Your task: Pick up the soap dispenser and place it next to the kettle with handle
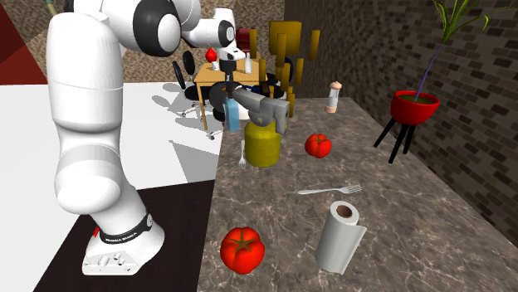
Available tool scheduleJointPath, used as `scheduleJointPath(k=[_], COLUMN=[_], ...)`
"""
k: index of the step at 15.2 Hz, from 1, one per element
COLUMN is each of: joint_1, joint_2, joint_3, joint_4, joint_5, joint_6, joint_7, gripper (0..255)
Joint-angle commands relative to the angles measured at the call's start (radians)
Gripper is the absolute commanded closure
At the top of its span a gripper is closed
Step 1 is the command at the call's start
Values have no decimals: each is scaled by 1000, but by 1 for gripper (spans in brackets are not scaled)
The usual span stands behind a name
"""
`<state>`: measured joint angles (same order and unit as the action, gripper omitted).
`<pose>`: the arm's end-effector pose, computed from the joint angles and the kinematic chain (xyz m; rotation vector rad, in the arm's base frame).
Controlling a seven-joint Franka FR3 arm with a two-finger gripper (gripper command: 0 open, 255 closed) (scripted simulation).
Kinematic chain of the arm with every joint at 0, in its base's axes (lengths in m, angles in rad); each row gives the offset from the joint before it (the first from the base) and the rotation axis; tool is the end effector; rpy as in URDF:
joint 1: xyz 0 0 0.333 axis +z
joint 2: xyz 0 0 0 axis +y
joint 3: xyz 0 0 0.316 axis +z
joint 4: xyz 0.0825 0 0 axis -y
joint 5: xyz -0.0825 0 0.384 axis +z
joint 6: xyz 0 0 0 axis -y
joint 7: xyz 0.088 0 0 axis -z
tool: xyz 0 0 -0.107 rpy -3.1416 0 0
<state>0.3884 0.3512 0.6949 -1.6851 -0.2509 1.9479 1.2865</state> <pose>0.3512 0.5356 0.4333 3.1287 -0.2190 0.0150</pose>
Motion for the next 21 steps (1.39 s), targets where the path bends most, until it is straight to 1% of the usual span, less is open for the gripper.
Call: scheduleJointPath(k=[1, 9, 10, 15, 19, 21], joint_1=[0, 0, 0, 0, -1, -1], joint_2=[6, 6, 6, 6, -25, -25], joint_3=[-3, -3, -3, -3, 10, 10], joint_4=[-25, -25, -25, -25, 66, 65], joint_5=[-7, -7, -7, -7, 21, 21], joint_6=[30, 30, 30, 30, -83, -83], joint_7=[6, 6, 6, 6, -13, -13], gripper=[255, 255, 0, 0, 0, 0])
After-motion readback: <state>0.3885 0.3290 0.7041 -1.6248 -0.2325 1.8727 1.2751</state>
